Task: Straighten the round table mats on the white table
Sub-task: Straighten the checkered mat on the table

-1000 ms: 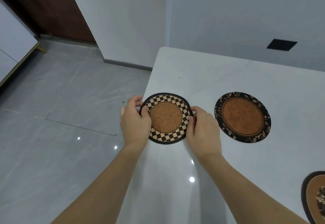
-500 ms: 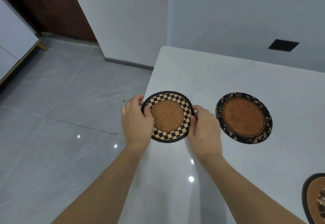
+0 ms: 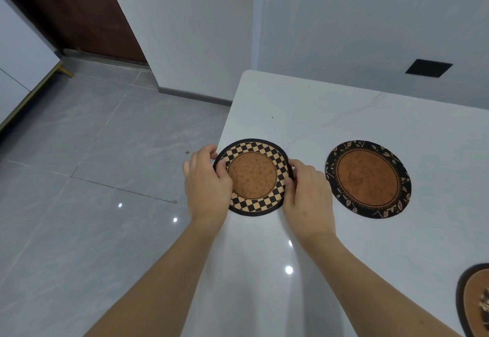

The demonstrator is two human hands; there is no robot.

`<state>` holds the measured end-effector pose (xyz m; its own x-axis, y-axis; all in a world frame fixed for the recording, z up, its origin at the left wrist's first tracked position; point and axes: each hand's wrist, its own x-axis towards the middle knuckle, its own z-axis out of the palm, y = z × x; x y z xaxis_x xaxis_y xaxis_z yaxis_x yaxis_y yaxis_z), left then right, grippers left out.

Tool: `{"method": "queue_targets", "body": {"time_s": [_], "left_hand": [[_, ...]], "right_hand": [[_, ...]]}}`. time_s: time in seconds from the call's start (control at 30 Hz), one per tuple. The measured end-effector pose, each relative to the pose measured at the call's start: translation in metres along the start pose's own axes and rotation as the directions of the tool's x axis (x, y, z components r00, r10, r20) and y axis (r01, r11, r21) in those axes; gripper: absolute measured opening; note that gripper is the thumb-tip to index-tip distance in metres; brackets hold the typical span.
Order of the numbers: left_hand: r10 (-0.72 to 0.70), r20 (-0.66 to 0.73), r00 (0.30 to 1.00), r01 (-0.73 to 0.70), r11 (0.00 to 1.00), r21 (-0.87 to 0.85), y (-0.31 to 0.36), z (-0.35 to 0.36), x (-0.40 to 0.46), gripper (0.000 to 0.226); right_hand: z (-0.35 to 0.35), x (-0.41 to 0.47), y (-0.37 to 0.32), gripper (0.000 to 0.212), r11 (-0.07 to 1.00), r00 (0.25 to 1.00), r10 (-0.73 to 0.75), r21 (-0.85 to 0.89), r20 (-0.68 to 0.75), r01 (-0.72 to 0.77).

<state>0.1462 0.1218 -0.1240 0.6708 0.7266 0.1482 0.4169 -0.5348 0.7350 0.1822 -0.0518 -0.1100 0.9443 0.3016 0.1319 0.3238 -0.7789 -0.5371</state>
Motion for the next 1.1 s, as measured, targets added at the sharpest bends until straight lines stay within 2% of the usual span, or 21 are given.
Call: {"method": "queue_targets", "body": {"time_s": [0.27, 0.43, 0.67, 0.77, 1.1], "left_hand": [[-0.019, 0.020, 1.000, 0.019, 1.000, 0.026, -0.0029, -0.0017, 0.0018, 0.038], [-0.143, 0.059, 0.988, 0.145, 0.989, -0.038, -0.0046, -0.0008, 0.0052, 0.035], [-0.202, 0.076, 0.976, 0.207, 0.976, -0.064, -0.0056, 0.0019, 0.0092, 0.032], [-0.205, 0.068, 0.976, 0.209, 0.976, -0.064, -0.0042, 0.0014, 0.0083, 0.030], [-0.183, 0.033, 0.983, 0.183, 0.983, -0.005, -0.0038, 0.0020, 0.0078, 0.032]], "right_hand": [[-0.0009, 0.0009, 0.0021, 0.035, 0.998, 1.000, -0.028, 0.062, -0.007, 0.028], [0.0007, 0.0002, 0.0050, 0.038, 0.995, 0.998, -0.057, 0.077, -0.024, 0.059], [0.0023, -0.0005, 0.0046, 0.052, 0.995, 0.996, -0.073, 0.066, -0.060, 0.077], [0.0017, -0.0010, 0.0038, 0.056, 0.997, 0.996, -0.061, 0.047, -0.064, 0.064], [0.0037, 0.0010, 0.0050, 0.049, 0.999, 0.998, -0.054, -0.001, -0.011, 0.054]]}}
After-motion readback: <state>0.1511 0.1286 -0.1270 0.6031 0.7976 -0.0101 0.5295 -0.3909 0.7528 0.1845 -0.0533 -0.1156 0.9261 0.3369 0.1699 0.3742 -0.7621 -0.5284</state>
